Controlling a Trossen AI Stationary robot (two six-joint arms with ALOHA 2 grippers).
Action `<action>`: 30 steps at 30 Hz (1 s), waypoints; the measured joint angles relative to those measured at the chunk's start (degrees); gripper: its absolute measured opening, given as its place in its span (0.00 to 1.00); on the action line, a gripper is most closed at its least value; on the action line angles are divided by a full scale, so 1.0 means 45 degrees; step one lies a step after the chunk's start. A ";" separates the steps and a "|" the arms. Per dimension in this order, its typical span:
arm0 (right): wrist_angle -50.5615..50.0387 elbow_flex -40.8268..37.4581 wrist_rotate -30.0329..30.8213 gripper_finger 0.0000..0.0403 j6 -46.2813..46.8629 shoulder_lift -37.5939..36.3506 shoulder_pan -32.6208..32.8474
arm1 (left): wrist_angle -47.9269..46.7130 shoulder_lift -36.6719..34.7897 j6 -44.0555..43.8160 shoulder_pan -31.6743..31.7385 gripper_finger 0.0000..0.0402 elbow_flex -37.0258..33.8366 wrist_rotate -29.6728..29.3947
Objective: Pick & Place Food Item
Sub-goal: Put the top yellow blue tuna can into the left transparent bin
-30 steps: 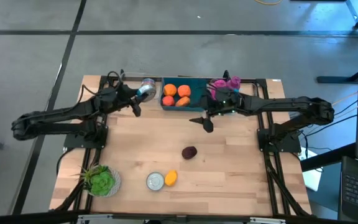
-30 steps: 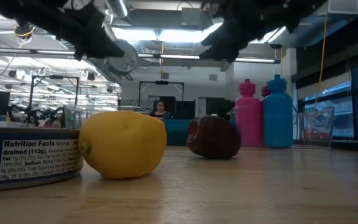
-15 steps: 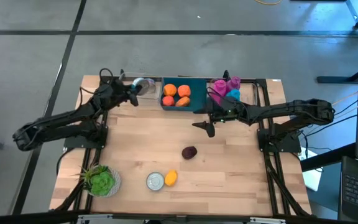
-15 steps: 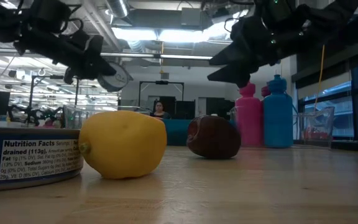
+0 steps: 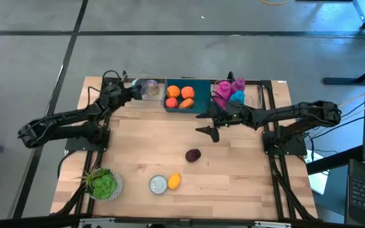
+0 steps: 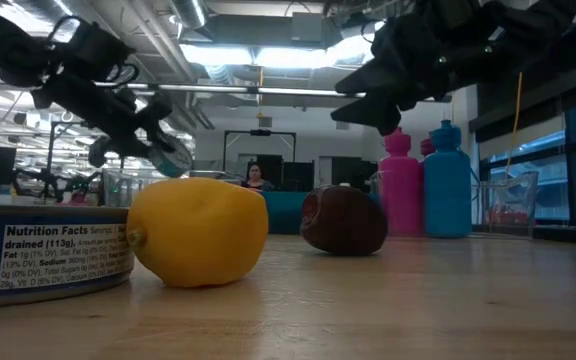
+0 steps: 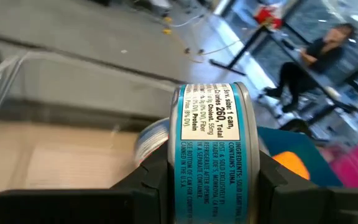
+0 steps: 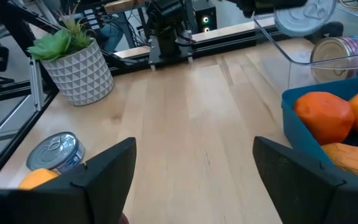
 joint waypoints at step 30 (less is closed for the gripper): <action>-0.0204 0.0000 -0.0004 0.80 -0.0155 0.0000 0.0055 | -0.4022 0.1329 -0.0015 -0.0015 0.29 0.2617 -0.0613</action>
